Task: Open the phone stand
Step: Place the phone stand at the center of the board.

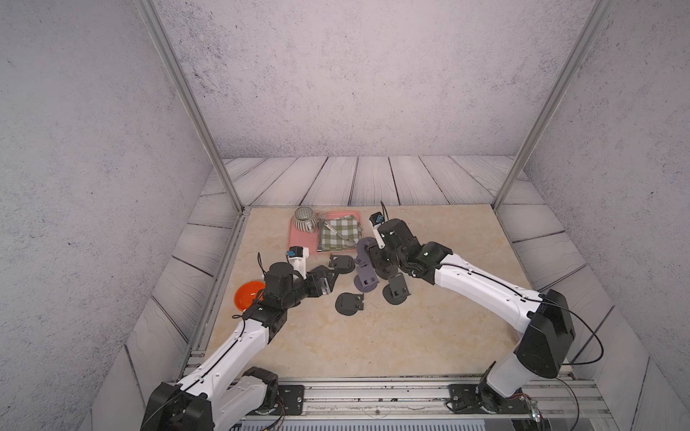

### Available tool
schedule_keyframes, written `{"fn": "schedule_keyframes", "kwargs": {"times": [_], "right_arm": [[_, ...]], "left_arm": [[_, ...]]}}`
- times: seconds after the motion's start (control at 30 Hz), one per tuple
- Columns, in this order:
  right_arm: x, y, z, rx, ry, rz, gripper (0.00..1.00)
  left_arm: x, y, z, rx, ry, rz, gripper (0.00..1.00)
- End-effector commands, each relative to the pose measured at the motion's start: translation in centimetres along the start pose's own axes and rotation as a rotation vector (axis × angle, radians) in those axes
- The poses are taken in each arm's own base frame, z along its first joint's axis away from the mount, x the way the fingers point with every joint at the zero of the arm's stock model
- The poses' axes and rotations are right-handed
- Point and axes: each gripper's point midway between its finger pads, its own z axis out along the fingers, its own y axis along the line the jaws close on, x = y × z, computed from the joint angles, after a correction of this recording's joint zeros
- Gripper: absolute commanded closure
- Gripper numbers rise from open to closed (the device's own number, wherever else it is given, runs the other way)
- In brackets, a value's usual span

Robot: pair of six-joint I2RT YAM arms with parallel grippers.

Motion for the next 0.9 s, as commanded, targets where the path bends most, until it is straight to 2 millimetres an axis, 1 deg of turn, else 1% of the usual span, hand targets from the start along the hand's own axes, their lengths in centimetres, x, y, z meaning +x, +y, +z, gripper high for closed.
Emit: {"fn": "schedule_keyframes", "kwargs": {"times": [0.0,0.17,0.27,0.33,0.43,0.63,0.87], "right_arm": [[-0.6,-3.1,-0.2,0.079,0.023,0.078,0.49],[-0.5,-7.5,0.1,0.159,0.064,0.156,0.49],[-0.1,-10.0,0.4,0.207,0.091,0.194,0.49],[0.6,-11.7,0.7,0.233,0.112,0.228,0.49],[1.4,-13.6,1.1,0.260,0.138,0.262,0.49],[3.2,-16.1,2.5,0.299,0.199,0.310,0.49],[5.4,-17.5,4.4,0.319,0.287,0.359,0.49]], "left_arm": [[0.8,0.5,-0.3,-0.013,0.016,0.026,0.02],[1.0,0.6,-0.3,-0.015,0.020,0.032,0.02],[1.2,0.6,-0.3,-0.015,0.025,0.034,0.02],[1.2,0.6,-0.2,-0.014,0.028,0.033,0.02],[1.4,0.6,0.0,-0.009,0.034,0.033,0.02],[1.6,0.8,0.4,-0.005,0.046,0.030,0.02],[1.7,0.8,0.7,-0.001,0.056,0.029,0.02]]}}
